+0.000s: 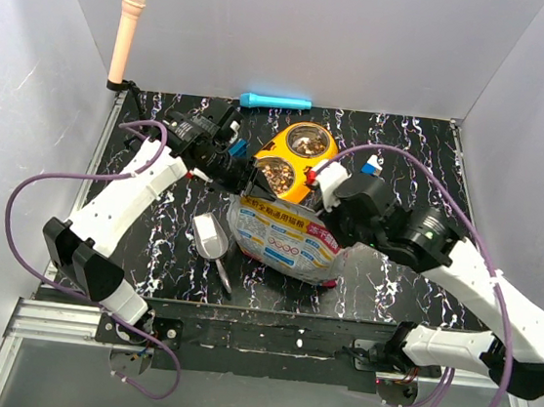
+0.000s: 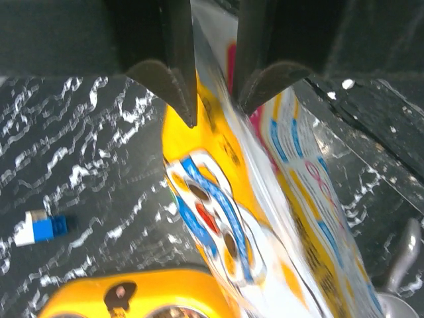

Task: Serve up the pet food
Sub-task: Close the pet food bag at the center of the board.

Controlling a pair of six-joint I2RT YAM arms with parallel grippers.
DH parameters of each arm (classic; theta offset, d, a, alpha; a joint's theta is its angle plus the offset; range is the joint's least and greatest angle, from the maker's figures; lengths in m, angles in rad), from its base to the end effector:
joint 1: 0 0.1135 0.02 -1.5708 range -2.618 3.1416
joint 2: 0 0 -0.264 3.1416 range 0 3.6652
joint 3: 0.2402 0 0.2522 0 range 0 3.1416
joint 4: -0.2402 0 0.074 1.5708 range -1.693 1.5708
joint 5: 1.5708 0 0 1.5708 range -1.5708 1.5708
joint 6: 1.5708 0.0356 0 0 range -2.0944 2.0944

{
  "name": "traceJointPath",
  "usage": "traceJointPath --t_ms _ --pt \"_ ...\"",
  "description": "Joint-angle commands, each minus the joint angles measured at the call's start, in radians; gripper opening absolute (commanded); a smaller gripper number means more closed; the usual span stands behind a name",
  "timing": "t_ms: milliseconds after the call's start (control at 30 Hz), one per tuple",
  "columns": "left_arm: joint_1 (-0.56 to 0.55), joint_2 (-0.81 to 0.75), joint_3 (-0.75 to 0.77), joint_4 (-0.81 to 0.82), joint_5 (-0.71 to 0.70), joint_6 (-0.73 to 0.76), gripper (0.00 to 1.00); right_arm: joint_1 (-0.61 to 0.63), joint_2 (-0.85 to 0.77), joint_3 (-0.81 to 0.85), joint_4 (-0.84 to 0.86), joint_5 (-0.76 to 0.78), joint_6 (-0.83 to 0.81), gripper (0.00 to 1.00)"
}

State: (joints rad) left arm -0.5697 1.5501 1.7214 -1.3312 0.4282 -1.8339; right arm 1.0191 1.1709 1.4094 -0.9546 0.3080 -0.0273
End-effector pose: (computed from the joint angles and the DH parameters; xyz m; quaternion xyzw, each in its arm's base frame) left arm 0.2347 -0.1679 0.3808 0.5302 -0.7974 0.2610 0.1221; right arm 0.1258 0.1838 0.4020 -0.3943 0.8108 0.0721 0.4266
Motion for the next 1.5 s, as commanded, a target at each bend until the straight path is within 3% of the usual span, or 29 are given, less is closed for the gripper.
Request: traceJointPath --t_ms 0,33,100,133,200,300,400,533,600,667,733,800,1067,1200,1367,1467 --pt "0.083 -0.082 0.026 -0.106 -0.135 -0.002 0.0 -0.04 -0.097 0.013 -0.27 0.163 -0.008 0.34" --pt "0.083 -0.082 0.026 -0.105 -0.135 -0.002 0.0 -0.04 -0.097 0.013 -0.265 0.161 -0.016 0.3" --pt "0.083 -0.081 0.024 -0.102 -0.134 -0.001 0.0 -0.04 -0.085 0.016 -0.272 0.163 -0.022 0.05" --pt "0.083 -0.082 0.024 -0.1 -0.135 -0.001 0.0 -0.04 -0.08 0.019 -0.271 0.151 -0.023 0.04" --pt "0.083 -0.084 0.02 -0.097 -0.132 -0.002 0.0 -0.04 -0.07 0.039 -0.265 0.12 -0.028 0.12" --pt "0.083 -0.085 0.02 -0.094 -0.131 -0.001 0.0 -0.039 -0.051 0.082 -0.23 0.053 -0.051 0.37" --pt "0.083 -0.091 0.01 -0.088 -0.125 -0.005 0.0 -0.028 0.011 0.153 -0.21 0.011 -0.071 0.42" --pt "0.082 -0.117 -0.046 0.005 -0.106 -0.008 0.0 -0.002 0.104 0.244 -0.196 0.002 -0.086 0.37" --pt "0.059 -0.137 -0.078 0.075 -0.101 -0.034 0.01 0.007 0.145 0.284 -0.194 -0.02 -0.094 0.23" --pt "0.007 -0.122 -0.079 0.102 -0.103 -0.054 0.27 0.009 0.171 0.306 -0.193 -0.03 -0.097 0.03" --pt "-0.06 -0.081 -0.056 0.107 -0.105 -0.056 0.45 0.009 0.184 0.318 -0.197 -0.021 -0.098 0.01" --pt "-0.116 -0.044 -0.037 0.124 -0.1 -0.065 0.51 0.009 0.177 0.319 -0.191 -0.024 -0.092 0.01" --pt "-0.225 -0.036 -0.097 0.219 -0.124 -0.172 0.49 0.009 0.128 0.292 -0.185 0.029 -0.042 0.01" --pt "-0.251 -0.03 -0.115 0.247 -0.123 -0.183 0.39 0.009 0.107 0.284 -0.182 0.057 -0.025 0.01" --pt "-0.252 -0.099 -0.127 0.167 -0.183 -0.182 0.54 0.007 0.058 0.255 -0.179 0.157 0.001 0.01" --pt "-0.246 -0.177 -0.218 0.17 -0.203 -0.217 0.55 0.004 0.05 0.255 -0.219 0.181 0.044 0.01"
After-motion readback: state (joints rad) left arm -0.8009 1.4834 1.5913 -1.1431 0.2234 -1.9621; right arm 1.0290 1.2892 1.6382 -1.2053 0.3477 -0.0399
